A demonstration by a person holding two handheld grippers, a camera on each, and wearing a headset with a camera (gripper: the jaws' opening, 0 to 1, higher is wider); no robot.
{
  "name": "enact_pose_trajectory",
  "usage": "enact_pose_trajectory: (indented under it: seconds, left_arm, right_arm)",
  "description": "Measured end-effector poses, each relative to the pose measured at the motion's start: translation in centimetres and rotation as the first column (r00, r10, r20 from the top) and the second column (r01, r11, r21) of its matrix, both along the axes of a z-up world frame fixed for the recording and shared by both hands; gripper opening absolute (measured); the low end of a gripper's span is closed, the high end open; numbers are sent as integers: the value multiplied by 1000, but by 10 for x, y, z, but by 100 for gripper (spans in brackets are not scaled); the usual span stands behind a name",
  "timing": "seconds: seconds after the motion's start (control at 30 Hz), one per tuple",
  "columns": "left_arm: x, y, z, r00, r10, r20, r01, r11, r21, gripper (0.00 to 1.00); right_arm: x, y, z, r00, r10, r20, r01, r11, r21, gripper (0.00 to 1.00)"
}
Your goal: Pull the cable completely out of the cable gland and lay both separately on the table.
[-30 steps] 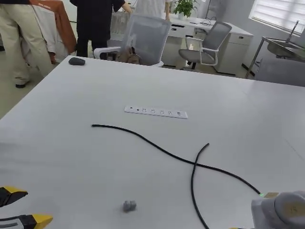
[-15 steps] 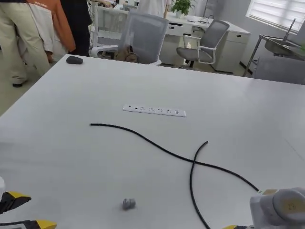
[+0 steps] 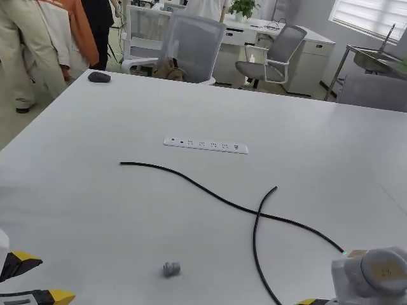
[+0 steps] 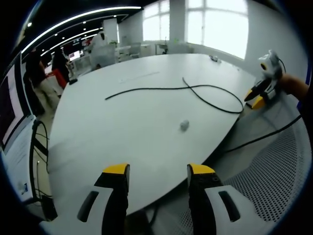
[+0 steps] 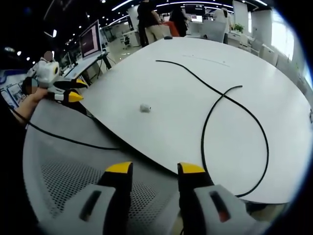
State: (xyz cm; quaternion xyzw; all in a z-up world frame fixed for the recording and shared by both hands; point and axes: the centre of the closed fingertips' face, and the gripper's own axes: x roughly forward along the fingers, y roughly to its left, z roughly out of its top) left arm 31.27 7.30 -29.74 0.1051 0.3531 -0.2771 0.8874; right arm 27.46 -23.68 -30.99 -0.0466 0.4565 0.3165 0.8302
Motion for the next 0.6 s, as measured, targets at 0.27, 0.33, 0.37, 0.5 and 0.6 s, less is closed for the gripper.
enact_pose_trajectory:
  seconds: [0.27,0.33,0.37,0.5,0.6]
  left_arm:
    - [0,0,-1,1000,2,-9,-2,1000,-6,49]
    - [-1,-1,-2,1000,-1,-13,1,1000,-4,49]
    - [-1,-1,-2,1000,-2,-13,2,1000,-3,49]
    - [-1,-1,-2,1000,-2,-14,2,1000,-5,49]
    - [-1,-1,-3,1000,-4,-17,4,1000,-1,49]
  right_arm:
    - [1,-1,-2,1000,8,-4,-8,1000,-10,37]
    - [1,0,-2,1000,11,-5,-11,1000,-10,37]
    - [1,0,-2,1000,11,-5,-11,1000,-9,37]
    - [1,0,-2,1000,14,-7,-14,1000,-10,37]
    - [0,0,-2,1000,20,-8,-20,1000,-11,37]
